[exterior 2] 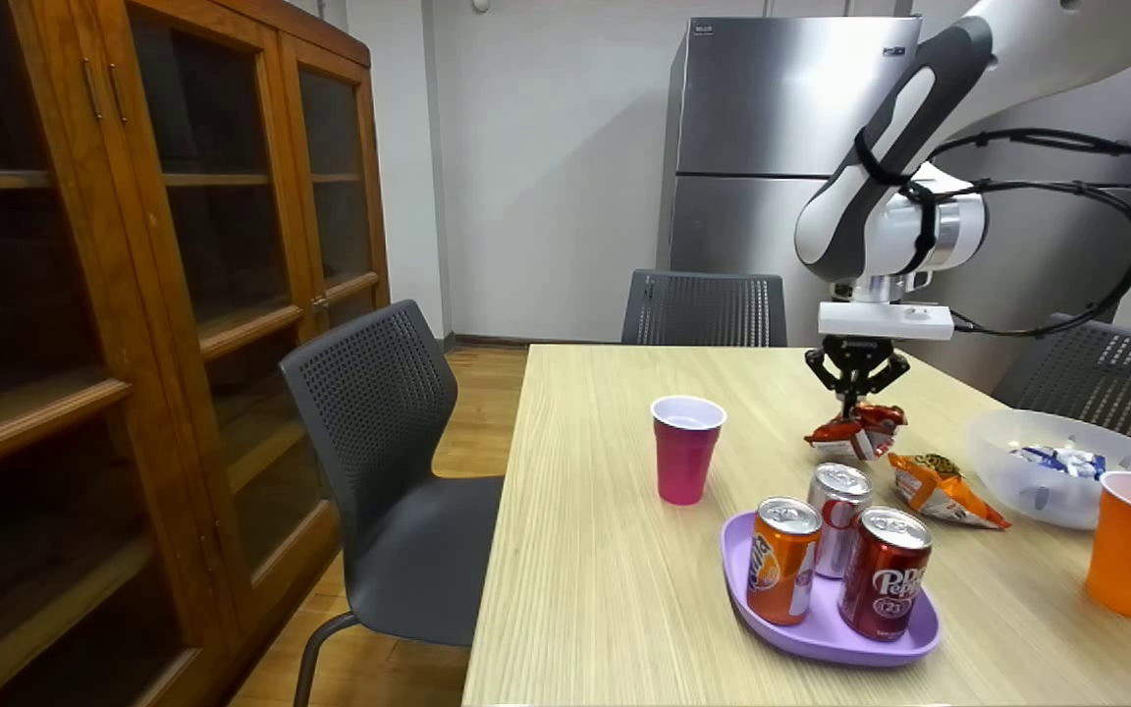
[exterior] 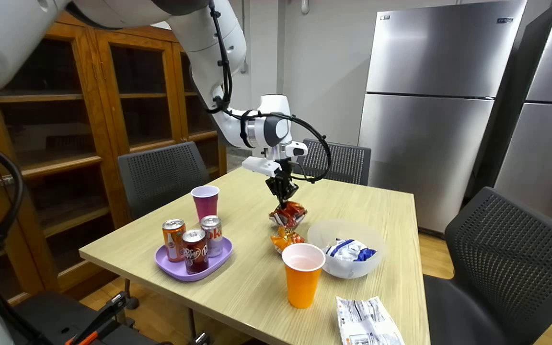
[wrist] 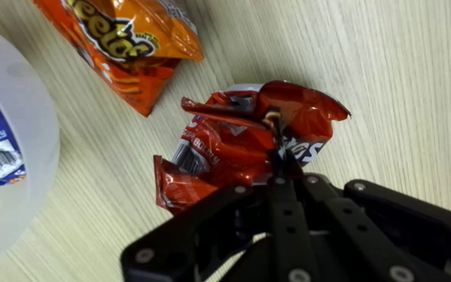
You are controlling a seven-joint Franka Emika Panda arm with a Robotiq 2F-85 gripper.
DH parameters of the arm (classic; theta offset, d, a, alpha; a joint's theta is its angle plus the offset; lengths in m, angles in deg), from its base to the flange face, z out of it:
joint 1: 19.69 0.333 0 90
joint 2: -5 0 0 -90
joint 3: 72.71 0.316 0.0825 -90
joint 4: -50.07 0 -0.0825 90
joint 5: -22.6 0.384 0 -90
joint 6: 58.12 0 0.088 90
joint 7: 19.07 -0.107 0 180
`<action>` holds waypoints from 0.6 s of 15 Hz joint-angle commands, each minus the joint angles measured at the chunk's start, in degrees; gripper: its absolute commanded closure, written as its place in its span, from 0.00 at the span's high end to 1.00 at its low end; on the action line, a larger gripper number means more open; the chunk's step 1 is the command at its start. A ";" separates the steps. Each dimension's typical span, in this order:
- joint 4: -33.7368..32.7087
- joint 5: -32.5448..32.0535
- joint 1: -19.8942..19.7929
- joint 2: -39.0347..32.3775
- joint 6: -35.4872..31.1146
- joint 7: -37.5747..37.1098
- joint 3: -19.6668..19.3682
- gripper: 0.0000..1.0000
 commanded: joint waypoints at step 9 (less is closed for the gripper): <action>9.48 1.20 -3.65 12.51 -5.79 3.22 -0.97 0.00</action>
